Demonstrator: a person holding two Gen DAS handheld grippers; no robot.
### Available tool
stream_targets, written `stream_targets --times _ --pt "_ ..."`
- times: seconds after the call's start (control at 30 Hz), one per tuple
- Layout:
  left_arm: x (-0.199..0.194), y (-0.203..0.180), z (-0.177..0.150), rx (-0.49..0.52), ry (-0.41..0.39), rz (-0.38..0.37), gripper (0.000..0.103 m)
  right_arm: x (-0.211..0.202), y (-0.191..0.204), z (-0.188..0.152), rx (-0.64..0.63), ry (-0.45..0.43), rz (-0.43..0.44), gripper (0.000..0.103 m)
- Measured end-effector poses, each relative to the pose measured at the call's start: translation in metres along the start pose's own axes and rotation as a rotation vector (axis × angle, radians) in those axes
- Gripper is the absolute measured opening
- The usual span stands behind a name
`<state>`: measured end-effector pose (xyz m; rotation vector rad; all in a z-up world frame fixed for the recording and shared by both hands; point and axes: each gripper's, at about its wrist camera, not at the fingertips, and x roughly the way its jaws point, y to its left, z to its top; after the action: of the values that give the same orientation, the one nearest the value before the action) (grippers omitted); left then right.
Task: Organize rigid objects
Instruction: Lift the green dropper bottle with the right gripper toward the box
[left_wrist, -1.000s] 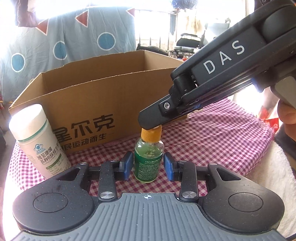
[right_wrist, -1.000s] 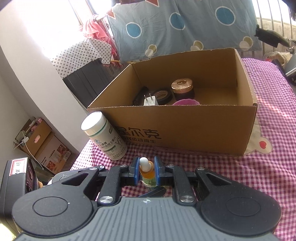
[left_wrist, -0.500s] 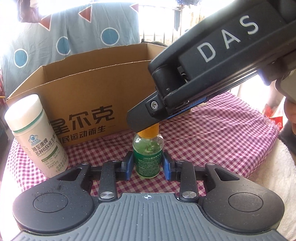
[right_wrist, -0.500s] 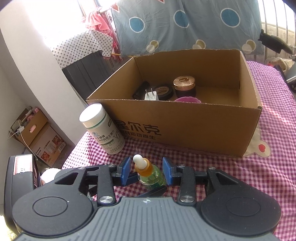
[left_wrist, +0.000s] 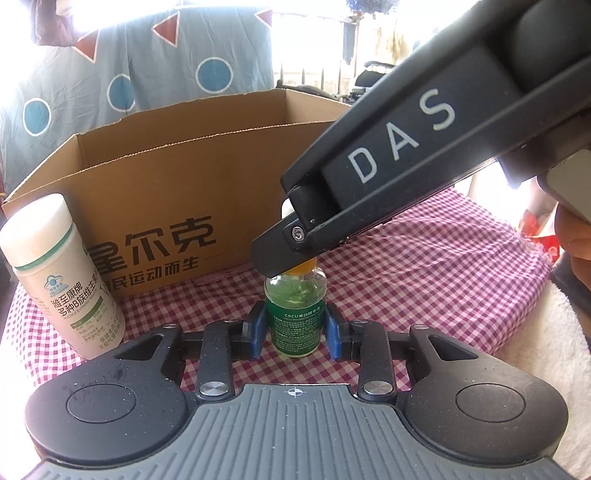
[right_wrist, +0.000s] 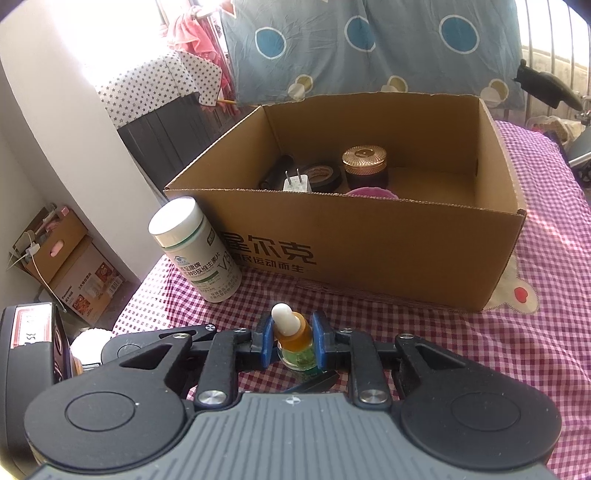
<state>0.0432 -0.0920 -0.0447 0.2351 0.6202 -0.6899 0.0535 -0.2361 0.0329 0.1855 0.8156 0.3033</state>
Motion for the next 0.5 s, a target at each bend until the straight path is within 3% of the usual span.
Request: stream_targets --times 0.27,0.5 --pt "-0.008 -0.003 0.008 0.009 -0.034 -0.004 0.031 -0.014 0.003 0.005 -0.021 -0.025 -0.016 0.024" --pt "0.005 -0.009 0.005 0.026 0.028 -0.001 0.032 -0.003 -0.011 -0.001 0.009 0.024 0.005 0.024"
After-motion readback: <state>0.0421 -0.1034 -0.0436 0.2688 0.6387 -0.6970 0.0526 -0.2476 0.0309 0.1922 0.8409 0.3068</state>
